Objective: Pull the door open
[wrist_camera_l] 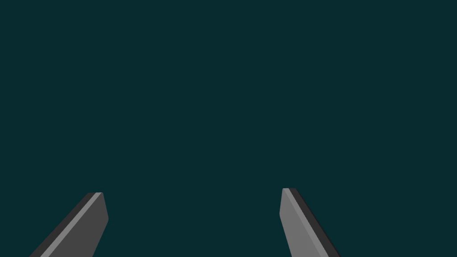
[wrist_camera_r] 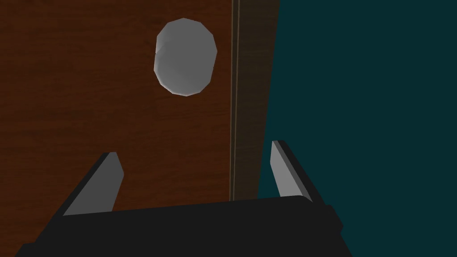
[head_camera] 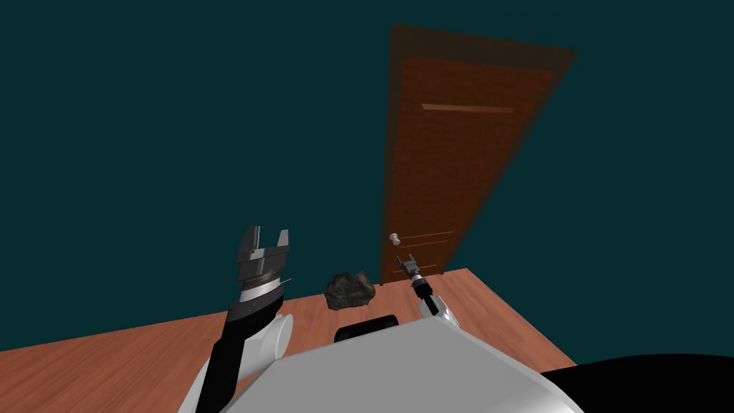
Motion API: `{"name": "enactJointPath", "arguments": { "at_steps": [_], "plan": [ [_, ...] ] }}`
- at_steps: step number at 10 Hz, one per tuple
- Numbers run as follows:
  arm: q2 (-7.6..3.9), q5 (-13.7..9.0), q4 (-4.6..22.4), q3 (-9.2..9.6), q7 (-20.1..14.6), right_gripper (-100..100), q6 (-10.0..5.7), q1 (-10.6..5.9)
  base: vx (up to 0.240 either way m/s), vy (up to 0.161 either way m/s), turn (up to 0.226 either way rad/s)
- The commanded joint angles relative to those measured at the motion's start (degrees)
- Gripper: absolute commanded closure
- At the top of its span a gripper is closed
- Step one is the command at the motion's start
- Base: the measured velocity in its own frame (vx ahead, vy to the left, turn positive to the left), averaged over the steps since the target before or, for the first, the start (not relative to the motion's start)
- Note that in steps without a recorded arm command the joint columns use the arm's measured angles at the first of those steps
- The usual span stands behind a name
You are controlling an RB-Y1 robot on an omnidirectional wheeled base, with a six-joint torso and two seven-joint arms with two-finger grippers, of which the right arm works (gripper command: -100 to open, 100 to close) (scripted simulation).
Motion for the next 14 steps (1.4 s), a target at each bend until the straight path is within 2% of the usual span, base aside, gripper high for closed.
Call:
{"name": "enactJointPath", "arguments": {
  "at_steps": [1,3,5,8,10,11,12,14],
  "plan": [
    [-0.46,-1.91,-0.44,-0.35,1.58,-100,0.20,0.91,0.101,0.003,0.310],
    [0.00,-3.55,-2.48,-0.32,2.45,-100,0.93,2.56,0.136,-0.026,0.254],
    [0.49,-4.40,-3.52,-0.31,2.90,-100,1.30,3.41,0.097,-0.037,0.080],
    [2.64,-6.59,-6.25,-0.29,4.07,-100,2.28,5.61,0.136,-0.079,0.133],
    [3.96,-7.45,-7.32,-0.27,4.53,-100,2.66,6.48,0.172,-0.130,0.028],
    [3.54,-7.22,-6.83,-0.33,4.46,-100,2.47,6.14,-0.008,-0.025,0.050],
    [3.54,-7.22,-6.83,-0.33,4.46,100,2.47,6.14,0.000,0.007,-0.024],
    [3.54,-7.22,-6.83,-0.33,4.46,100,2.47,6.14,0.000,0.004,-0.011]
  ]
}}
